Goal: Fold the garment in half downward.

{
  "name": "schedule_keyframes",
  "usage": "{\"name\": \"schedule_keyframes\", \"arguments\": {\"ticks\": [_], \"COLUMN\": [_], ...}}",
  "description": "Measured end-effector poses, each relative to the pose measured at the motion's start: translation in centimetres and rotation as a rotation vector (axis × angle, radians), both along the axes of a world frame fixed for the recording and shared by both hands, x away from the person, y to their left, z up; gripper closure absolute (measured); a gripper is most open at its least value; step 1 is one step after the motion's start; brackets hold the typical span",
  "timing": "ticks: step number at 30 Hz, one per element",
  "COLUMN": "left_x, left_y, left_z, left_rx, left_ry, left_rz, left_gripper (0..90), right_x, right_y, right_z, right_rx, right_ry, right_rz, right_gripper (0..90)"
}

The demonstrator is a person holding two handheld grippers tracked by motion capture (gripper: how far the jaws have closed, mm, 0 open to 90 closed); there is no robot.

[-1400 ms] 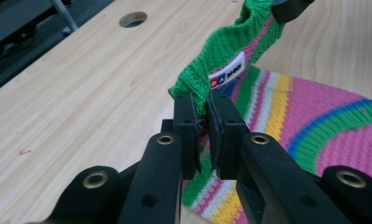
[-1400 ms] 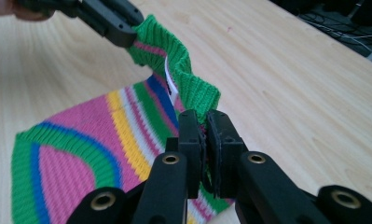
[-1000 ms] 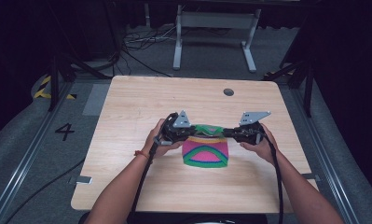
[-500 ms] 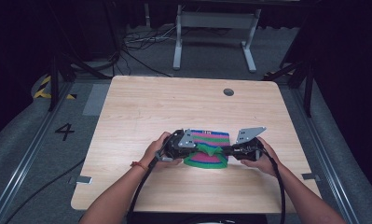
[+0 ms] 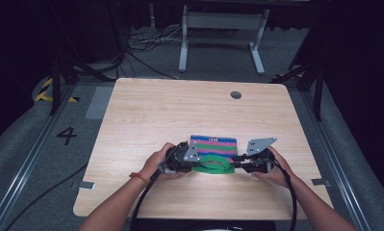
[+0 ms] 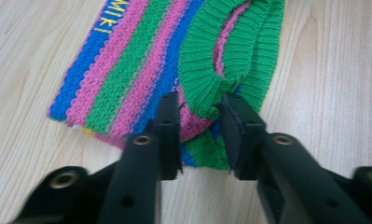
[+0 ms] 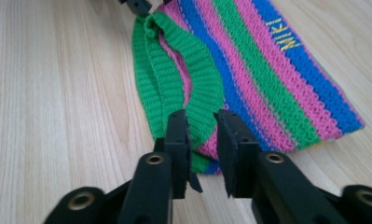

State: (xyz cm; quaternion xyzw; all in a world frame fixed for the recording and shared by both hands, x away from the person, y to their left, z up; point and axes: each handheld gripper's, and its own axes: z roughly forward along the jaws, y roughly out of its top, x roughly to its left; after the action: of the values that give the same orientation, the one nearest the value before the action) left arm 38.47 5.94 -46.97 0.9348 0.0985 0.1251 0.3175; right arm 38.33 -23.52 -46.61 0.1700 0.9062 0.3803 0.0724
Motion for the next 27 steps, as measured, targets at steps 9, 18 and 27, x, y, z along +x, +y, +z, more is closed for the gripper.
{"name": "schedule_keyframes", "arguments": {"ticks": [9,18,27], "left_x": [0.6,0.5,0.1], "left_y": [0.3,-1.6,-1.4], "left_z": [0.9,-1.5,-1.3], "left_rx": [-0.081,-0.029,-0.069], "left_ry": [-0.005,0.059,0.025], "left_rz": [0.118,0.031,0.010], "left_gripper": [49.0,61.2,83.4], "right_x": [-0.4,-0.1,-0.4], "right_y": [1.9,2.2,2.2], "right_z": [-0.9,-1.8,-1.7], "right_rx": [-0.007,-0.056,-0.069], "right_ry": [0.008,0.007,-0.035], "right_rz": [-0.005,-0.002,-0.015], "right_gripper": [64.8,75.6,86.3]}}
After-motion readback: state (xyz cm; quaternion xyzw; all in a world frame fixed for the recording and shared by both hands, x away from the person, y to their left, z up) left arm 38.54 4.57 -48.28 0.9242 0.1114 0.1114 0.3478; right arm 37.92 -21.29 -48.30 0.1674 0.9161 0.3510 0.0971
